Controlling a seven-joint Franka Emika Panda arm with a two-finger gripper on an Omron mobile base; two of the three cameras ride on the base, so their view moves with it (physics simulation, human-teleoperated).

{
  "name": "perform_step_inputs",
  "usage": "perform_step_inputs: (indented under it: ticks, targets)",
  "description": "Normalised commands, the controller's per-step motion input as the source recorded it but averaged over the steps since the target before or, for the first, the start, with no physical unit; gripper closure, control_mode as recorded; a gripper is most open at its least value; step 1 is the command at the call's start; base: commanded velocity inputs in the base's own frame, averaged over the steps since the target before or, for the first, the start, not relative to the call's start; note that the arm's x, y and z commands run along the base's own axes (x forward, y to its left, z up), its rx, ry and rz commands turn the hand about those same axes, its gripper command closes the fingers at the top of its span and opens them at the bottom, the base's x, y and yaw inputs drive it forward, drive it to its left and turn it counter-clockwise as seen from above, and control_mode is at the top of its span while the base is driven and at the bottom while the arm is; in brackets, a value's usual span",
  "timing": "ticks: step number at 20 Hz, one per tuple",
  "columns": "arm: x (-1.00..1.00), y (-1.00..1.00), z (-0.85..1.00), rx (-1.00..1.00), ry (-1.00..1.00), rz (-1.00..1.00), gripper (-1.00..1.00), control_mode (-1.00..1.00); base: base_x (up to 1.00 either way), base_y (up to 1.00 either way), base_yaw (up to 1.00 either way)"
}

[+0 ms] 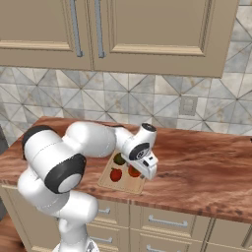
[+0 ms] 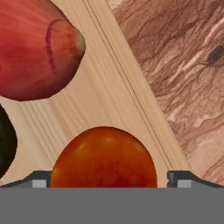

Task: Place the avocado, onion, tomato, and bell pepper on the cutting board.

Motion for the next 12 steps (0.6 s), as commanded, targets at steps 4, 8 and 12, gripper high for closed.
perform_step_inputs:
  ticks: [4,8,12]
  targets:
    - [0.08,0.04,-0.21,0.0,0.0,0.15,-1.0,-1.0,0.0,0.0,0.0]
    - [0.04,0.0,-0.27,0.0,-0.09,0.52,-1.0,-1.0,0.0,0.0,0.0]
    - [0.08,0.0,0.02,0.0,-0.21,0.53,-1.0,-1.0,0.0,0.0,0.0]
